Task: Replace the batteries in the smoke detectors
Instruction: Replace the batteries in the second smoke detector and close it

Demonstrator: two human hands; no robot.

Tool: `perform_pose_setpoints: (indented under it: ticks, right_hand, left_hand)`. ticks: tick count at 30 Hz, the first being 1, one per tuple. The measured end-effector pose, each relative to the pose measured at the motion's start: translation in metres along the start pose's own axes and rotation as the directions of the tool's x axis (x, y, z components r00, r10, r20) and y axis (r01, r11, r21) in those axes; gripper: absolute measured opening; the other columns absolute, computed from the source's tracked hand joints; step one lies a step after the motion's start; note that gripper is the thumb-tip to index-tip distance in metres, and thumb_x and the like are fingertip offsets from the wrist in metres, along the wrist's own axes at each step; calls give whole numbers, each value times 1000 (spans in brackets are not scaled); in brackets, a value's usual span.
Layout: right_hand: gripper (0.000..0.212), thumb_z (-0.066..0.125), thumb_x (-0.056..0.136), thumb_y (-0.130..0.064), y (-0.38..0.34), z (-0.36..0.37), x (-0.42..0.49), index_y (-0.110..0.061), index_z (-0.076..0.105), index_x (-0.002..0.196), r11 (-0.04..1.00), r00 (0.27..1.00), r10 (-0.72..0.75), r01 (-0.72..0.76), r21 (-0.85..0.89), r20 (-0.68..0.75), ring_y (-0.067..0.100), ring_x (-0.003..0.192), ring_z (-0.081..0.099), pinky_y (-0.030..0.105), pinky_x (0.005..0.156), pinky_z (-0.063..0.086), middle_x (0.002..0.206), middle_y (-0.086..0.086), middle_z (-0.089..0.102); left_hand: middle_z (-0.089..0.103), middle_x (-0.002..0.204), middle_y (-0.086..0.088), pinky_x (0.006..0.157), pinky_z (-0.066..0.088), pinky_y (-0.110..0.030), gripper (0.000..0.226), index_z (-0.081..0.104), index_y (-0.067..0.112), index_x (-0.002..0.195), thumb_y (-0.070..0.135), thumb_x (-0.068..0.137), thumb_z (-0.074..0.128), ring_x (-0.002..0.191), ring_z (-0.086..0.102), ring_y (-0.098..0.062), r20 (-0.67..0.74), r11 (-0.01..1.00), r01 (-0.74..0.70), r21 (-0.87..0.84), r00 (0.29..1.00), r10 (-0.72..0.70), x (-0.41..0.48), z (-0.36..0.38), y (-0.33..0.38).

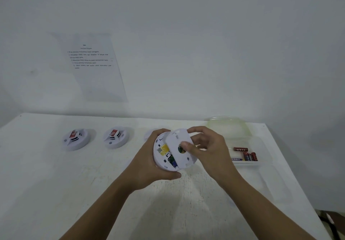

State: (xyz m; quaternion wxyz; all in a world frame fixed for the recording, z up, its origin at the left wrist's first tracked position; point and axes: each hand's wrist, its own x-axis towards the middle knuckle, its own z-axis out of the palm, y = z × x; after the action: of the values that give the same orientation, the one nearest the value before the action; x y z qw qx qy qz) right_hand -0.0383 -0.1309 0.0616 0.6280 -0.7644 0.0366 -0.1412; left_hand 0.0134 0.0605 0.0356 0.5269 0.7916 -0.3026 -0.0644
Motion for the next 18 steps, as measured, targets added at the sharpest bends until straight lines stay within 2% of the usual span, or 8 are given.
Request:
perform_pose_setpoints:
  ticks: [2,4,6,11,13,16,18]
  right_hand:
    - [13,76,87,-15,0,2,1,-18,68,97,1000,1000,8,-8,16,16,21,77,71,37,67,58,82,-1,76]
    - [4,69,93,-14,-1,0,3,-12,69,96,996,999,18,-21,87,40,19,78,70,30,65,57,82,1,76]
    - [8,64,96,-12,-3,-3,3,-7,70,95,993,999,-9,5,115,38,9,75,67,17,63,52,79,2,74]
    - [10,62,98,-13,-5,-4,6,-8,70,98,994,999,-49,46,101,25,4,76,69,13,65,52,82,3,75]
    - [11,62,98,-14,-5,-2,7,-11,73,97,993,999,-30,26,113,37,3,76,69,14,63,51,81,2,76]
    - [15,63,97,-14,-4,7,6,-11,74,89,997,998,-27,22,79,60,6,80,68,16,67,53,80,0,75]
    - [16,63,97,-15,-1,15,4,-13,74,85,999,998,-7,4,54,67,11,85,67,24,74,54,80,-4,74]
  left_hand:
    - [55,131,16,96,56,-29,91,41,51,130,29,59,94,123,56,-14,-6,1000,0,17,1000,0,0,0,1]
    - [55,131,14,95,57,-30,91,42,47,131,28,59,95,123,56,-14,-15,1000,4,15,1000,-4,0,-1,0]
    - [55,132,8,95,58,-34,93,43,36,134,23,59,96,123,57,-17,-14,1000,8,-1,1000,-8,0,-2,-3]
    - [56,132,7,96,58,-38,94,42,28,136,25,59,96,123,57,-17,-15,1000,22,1,1000,-22,0,-3,-6]
    - [56,131,10,96,58,-35,94,42,31,136,28,59,95,122,57,-15,-20,1000,29,2,999,-29,1,-2,-6]
    - [56,127,22,95,56,-25,90,42,50,130,36,57,94,120,57,-9,-32,1000,21,7,999,-21,3,-1,-2]
    - [58,125,23,96,55,-27,88,45,55,125,25,60,96,121,57,-11,-26,1000,5,20,1000,-5,5,-1,-1]
